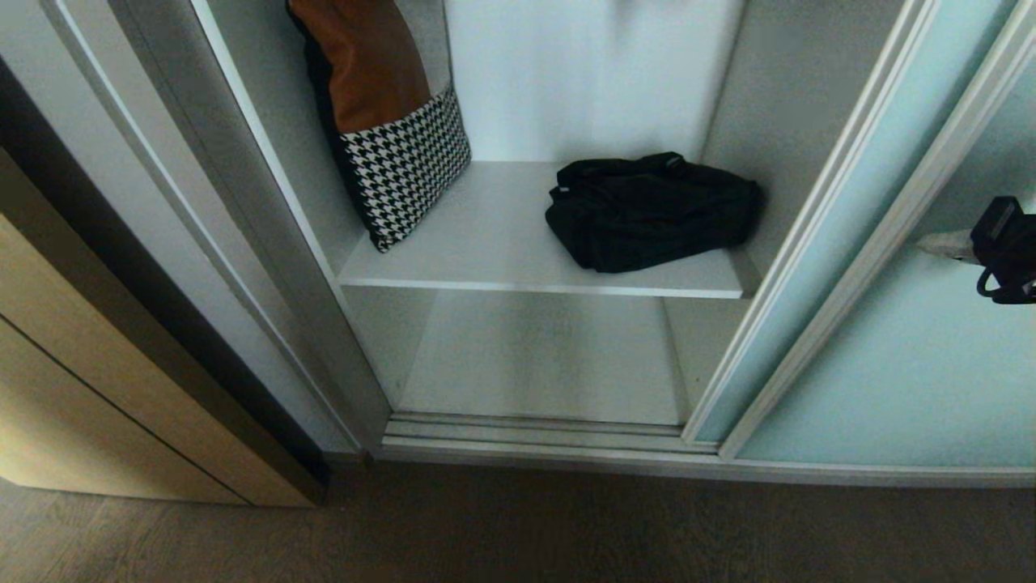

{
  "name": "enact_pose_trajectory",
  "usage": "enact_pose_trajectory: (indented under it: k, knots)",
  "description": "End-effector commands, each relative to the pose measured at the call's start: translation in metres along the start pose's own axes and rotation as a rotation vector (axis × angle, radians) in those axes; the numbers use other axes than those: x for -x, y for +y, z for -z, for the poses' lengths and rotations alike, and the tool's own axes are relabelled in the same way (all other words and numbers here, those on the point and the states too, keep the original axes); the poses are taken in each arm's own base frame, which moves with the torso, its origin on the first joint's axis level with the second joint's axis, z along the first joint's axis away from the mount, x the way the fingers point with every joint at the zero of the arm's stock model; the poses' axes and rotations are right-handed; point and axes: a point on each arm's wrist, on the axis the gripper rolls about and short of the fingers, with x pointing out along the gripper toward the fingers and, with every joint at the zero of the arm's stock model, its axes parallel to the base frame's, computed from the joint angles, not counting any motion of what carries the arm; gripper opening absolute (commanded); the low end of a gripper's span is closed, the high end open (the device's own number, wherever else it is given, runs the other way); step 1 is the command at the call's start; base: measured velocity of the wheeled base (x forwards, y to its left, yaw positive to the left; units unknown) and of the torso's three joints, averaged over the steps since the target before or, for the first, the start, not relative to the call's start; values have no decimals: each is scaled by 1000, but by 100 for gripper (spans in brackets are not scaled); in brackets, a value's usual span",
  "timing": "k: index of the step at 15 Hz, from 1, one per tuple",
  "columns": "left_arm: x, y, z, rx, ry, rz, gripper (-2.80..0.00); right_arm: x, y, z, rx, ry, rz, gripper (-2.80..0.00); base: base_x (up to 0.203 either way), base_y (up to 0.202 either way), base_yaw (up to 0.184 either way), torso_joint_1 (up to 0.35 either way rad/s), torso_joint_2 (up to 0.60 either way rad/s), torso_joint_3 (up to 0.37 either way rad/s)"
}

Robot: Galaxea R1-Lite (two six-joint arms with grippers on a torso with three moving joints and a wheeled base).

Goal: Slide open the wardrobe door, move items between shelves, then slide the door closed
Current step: Close the door

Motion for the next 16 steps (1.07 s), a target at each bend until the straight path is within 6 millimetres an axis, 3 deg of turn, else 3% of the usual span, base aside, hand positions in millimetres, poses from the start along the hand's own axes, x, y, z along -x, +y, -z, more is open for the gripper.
enact_pose_trajectory:
  k: [1, 11, 16]
  knots:
    - [0, 0, 0, -1, 2, 0, -280, -11, -3, 4, -5, 15, -5, -280, 0, 0, 0, 0, 0, 0]
    - [0, 0, 0, 0, 2, 0, -280, -20, 30, 29, 17, 58, -20, -280, 0, 0, 0, 0, 0, 0]
    - [0, 0, 0, -1, 2, 0, -280, -32, 68, 49, 60, 87, -70, -280, 0, 0, 0, 0, 0, 0]
